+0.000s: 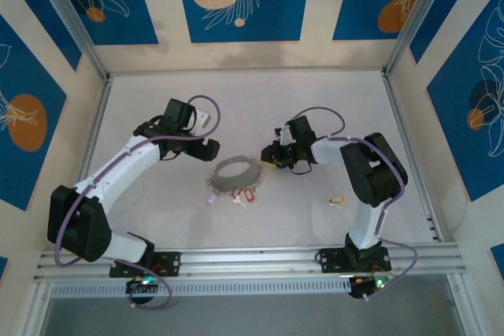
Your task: Put the keys on the keyring
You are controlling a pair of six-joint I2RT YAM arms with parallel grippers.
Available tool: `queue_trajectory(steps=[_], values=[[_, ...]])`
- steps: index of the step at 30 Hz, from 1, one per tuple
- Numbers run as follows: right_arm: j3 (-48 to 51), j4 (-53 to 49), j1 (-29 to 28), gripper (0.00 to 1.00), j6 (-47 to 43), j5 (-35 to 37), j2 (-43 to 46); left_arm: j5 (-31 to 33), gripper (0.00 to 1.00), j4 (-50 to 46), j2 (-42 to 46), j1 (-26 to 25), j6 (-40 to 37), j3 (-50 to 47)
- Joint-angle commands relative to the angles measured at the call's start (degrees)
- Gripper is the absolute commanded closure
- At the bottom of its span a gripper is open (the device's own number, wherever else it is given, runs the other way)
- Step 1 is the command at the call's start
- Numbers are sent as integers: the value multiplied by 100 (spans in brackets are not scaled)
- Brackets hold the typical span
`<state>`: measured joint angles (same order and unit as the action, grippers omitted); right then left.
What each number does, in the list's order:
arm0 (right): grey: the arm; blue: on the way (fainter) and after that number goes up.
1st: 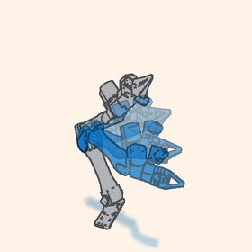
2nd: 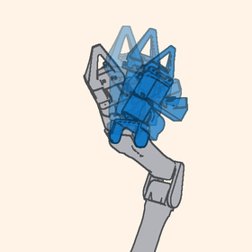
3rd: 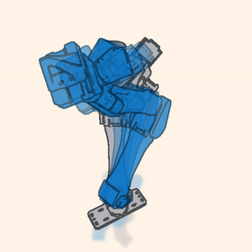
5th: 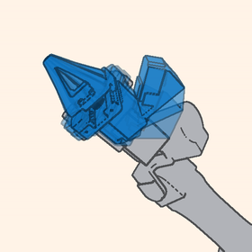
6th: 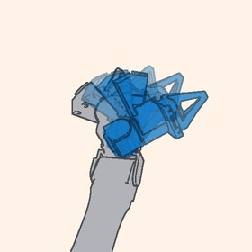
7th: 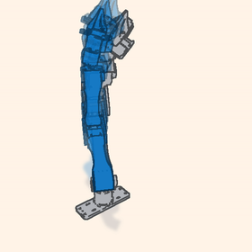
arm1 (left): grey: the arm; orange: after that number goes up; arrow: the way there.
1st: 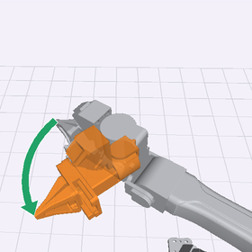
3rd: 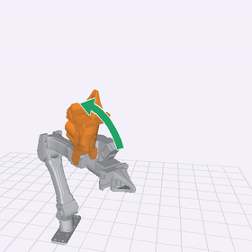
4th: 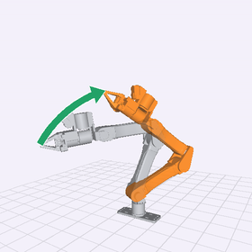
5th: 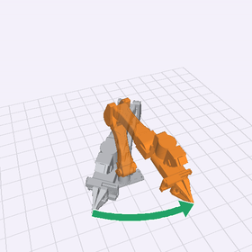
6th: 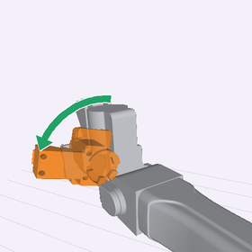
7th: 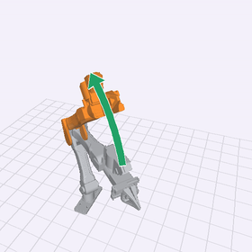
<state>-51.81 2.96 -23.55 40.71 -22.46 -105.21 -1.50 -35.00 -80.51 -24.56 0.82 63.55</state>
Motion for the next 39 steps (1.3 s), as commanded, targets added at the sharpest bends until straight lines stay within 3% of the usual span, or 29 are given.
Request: queue_trajectory(steps=[1,20,39], values=[[-153,-354,10,77,138,126,-36,-140,1,-57,43,-40,-166,137],[-347,-175,-132,79,244,37,-440,-180,0,-55,53,-41,-159,148],[165,174,-137,87,667,92,0,-175,0,-44,61,-40,-137,137]])
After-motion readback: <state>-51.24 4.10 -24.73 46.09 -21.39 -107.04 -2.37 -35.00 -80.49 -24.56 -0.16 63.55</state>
